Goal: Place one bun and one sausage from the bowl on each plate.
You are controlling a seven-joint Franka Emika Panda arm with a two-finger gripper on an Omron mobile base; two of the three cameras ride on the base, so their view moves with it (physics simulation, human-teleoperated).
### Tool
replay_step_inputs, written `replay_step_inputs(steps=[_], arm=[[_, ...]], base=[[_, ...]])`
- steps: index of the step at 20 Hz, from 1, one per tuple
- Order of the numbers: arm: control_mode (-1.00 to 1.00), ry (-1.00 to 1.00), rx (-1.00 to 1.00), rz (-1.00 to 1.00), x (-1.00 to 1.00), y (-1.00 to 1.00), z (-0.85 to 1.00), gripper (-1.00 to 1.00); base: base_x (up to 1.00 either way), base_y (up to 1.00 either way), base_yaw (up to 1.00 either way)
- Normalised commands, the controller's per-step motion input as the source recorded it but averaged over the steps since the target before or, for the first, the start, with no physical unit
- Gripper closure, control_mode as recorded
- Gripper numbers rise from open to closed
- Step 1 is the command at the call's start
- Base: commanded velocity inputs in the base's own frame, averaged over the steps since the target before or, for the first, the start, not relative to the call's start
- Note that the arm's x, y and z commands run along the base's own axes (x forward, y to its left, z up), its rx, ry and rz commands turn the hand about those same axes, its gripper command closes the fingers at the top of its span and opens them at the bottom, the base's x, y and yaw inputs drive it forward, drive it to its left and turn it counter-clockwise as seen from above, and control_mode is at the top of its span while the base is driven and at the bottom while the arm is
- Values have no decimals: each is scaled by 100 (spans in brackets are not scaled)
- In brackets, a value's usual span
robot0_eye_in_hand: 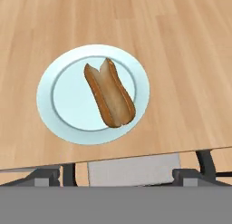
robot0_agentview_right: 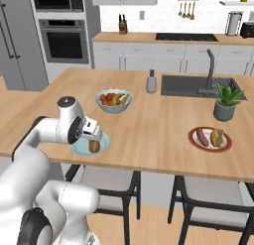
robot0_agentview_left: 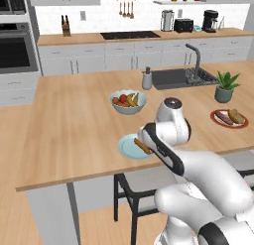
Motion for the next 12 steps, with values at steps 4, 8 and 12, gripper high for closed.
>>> replay_step_inputs(steps=[4, 8, 12], arm=[[-100, 18, 0, 0, -13, -2, 100, -100], [-100, 17, 0, 0, -29, -8, 91, -100], [-100, 11, 0, 0, -64, -6, 62, -100]], base=[[0, 0, 0], [0, 0, 0], [0, 0, 0]])
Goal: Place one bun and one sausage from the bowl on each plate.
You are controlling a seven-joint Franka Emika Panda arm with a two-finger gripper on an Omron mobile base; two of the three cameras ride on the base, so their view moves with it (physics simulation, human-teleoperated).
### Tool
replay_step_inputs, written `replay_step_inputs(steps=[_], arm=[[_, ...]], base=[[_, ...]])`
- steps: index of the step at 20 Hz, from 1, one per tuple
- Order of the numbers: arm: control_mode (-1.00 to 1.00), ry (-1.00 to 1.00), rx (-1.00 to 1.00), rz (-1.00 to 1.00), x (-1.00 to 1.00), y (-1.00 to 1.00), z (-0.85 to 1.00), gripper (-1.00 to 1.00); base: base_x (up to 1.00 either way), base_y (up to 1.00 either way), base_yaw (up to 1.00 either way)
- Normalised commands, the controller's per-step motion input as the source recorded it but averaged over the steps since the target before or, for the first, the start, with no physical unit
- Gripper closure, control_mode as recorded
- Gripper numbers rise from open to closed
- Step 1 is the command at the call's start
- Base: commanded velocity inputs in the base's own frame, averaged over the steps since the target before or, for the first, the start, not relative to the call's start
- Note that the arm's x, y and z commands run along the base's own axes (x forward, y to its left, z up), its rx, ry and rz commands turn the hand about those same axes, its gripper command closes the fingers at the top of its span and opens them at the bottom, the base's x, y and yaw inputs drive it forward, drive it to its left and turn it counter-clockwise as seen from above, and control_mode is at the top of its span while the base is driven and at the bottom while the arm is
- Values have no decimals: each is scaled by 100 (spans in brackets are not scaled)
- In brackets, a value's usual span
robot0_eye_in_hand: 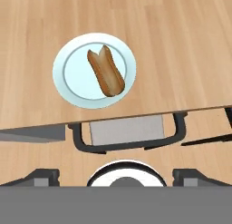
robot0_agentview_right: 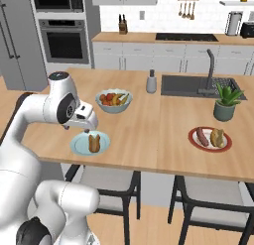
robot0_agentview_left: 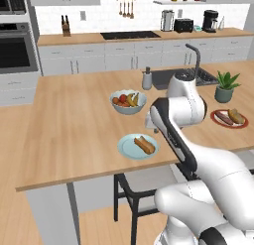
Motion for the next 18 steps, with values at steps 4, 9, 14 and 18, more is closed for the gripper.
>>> replay_step_inputs(steps=[4, 9, 14, 18], arm=[[-100, 7, -1, 0, -56, -4, 56, -100], [-100, 0, -1, 1, -53, -4, 13, -100], [100, 0, 0, 0, 0, 0, 0, -100], [100, 0, 0, 0, 0, 0, 0, -100]], base=[[0, 0, 0], [0, 0, 0], [-74, -61, 0], [-33, -100, -2]])
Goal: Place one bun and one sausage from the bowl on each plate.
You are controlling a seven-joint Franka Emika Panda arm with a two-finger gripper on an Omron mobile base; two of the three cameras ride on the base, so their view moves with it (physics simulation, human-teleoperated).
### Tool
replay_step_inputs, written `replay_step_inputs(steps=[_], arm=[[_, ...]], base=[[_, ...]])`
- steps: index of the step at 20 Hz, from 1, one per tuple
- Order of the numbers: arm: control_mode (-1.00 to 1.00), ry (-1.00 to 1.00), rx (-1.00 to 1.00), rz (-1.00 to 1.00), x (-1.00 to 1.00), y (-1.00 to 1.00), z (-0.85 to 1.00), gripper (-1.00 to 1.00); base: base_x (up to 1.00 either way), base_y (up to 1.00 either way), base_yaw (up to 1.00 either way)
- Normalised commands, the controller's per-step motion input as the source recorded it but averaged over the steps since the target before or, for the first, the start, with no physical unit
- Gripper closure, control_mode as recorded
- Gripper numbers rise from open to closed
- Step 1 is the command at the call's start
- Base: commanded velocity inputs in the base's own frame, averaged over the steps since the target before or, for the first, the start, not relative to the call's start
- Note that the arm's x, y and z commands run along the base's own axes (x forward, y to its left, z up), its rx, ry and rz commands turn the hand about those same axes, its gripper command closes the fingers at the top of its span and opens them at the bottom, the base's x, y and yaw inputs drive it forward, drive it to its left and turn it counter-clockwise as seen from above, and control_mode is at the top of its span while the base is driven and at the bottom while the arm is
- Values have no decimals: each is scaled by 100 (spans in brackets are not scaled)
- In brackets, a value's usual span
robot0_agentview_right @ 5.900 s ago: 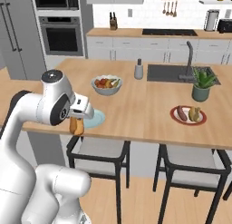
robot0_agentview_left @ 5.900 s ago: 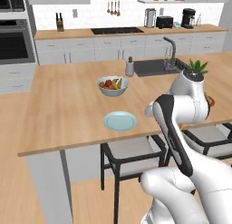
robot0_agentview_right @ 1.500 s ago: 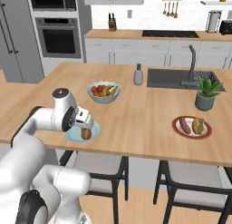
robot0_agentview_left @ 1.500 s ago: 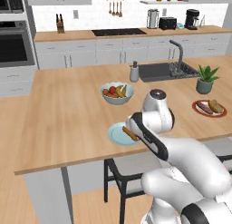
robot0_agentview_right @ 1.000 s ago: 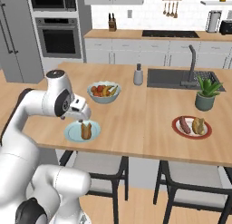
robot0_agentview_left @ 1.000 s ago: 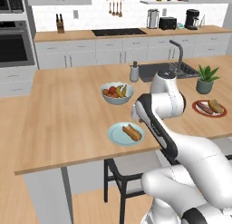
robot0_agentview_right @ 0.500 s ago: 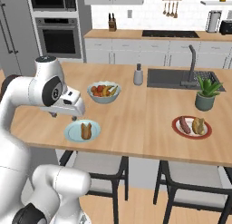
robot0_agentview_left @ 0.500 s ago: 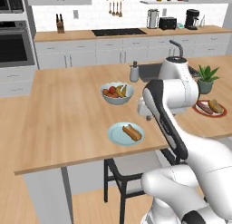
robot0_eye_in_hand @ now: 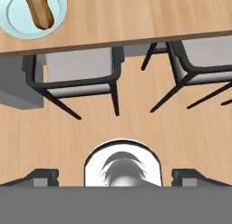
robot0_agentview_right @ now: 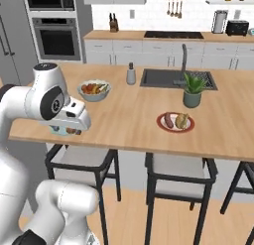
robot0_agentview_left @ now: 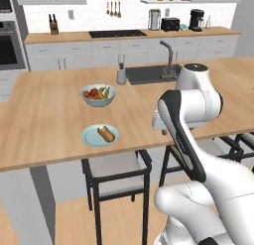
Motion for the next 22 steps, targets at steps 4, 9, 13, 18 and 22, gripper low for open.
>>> replay_step_inputs(steps=[4, 9, 13, 18, 22], arm=[[100, 0, 0, 0, 0, 0, 0, -100], [100, 0, 0, 0, 0, 0, 0, -100], [100, 0, 0, 0, 0, 0, 0, -100], [100, 0, 0, 0, 0, 0, 0, -100], [100, 0, 0, 0, 0, 0, 0, -100]], base=[[-1, -100, -5], [3, -100, -2], [26, -100, 0], [34, -100, 3], [42, -100, 6]])
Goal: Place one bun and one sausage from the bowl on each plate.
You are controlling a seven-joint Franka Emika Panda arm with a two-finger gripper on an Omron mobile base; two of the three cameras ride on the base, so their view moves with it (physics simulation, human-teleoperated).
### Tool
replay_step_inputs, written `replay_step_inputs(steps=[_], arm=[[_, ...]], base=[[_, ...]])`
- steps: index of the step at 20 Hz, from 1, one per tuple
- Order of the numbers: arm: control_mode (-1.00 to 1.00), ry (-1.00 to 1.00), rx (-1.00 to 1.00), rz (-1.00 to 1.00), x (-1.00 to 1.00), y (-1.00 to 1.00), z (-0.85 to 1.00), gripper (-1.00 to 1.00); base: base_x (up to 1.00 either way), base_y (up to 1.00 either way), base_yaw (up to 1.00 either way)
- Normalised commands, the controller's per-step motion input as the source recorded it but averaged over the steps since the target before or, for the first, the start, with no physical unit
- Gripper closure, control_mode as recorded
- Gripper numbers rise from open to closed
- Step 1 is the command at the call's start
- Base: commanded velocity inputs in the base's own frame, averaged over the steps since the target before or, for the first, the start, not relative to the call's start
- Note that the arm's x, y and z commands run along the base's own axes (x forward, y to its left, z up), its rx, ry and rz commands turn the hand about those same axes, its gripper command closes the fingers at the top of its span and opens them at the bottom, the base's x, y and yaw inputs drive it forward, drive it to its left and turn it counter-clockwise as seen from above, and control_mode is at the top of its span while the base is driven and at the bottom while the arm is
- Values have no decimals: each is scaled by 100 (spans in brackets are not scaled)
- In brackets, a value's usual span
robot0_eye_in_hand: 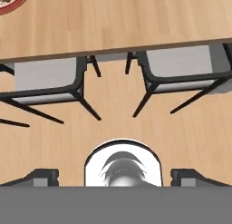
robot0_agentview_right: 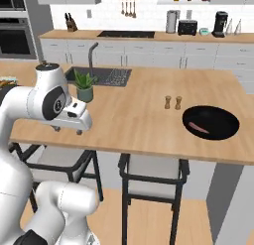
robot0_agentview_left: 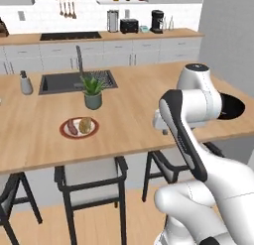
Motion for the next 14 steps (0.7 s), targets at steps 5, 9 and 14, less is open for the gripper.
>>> replay_step_inputs(steps=[5, 9, 14], arm=[[100, 0, 0, 0, 0, 0, 0, -100], [100, 0, 0, 0, 0, 0, 0, -100], [100, 0, 0, 0, 0, 0, 0, -100]], base=[[50, -100, 7], [51, -100, 9], [2, -100, 1]])
